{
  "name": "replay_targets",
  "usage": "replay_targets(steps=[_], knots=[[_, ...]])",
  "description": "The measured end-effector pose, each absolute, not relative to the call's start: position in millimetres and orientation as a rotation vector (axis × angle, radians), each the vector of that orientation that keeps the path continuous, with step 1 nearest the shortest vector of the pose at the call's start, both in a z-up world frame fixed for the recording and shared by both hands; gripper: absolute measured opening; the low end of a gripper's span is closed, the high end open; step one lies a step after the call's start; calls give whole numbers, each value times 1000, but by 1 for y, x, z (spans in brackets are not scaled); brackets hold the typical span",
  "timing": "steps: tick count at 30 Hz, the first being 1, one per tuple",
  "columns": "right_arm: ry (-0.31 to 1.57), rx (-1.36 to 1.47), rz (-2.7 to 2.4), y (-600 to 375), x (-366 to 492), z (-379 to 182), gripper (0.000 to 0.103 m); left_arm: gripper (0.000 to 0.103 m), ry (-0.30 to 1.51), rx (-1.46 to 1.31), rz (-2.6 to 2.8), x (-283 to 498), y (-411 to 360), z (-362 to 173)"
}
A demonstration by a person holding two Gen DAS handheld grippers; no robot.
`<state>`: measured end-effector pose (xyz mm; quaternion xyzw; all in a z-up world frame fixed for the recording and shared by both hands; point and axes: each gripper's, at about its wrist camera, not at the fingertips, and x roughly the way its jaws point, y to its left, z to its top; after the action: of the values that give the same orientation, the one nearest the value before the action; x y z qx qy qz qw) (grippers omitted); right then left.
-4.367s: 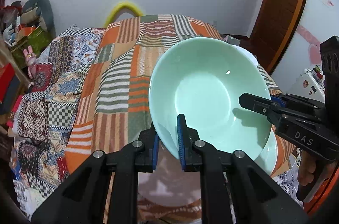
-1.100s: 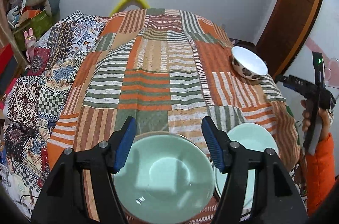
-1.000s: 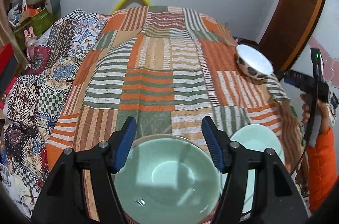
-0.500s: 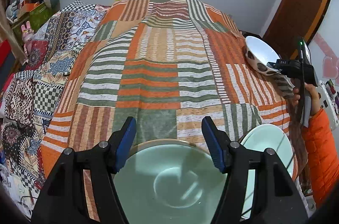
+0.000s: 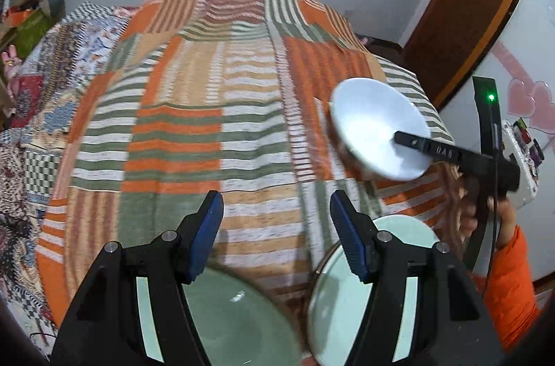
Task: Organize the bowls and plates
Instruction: 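Move both grippers to the white spotted bowl and grip its rim, then lift the white spotted bowl and carry it over the nested bowls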
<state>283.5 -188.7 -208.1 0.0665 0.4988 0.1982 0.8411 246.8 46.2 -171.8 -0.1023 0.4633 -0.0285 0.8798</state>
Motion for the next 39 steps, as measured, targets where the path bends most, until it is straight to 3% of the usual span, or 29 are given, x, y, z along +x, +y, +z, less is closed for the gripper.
replay_targets(steps=[6,12,15,20,39], knots=[[1065,103,466,-164,280,-214,14,63,1051,-252,-99,276,32,-192],[1066,94,503,-156,279,-218,14,56,1064,-209,-84,298,21,-198],[1066,102,512,-155,280,-219,14,46,1092,-220,-95,309,18,-206],[1056,97,508,-153,278,-217,15,14,1137,-275,-153,320,16,-218],[959,88,538,-134,234,-168,15,14,1004,-187,-117,255,25,-163]])
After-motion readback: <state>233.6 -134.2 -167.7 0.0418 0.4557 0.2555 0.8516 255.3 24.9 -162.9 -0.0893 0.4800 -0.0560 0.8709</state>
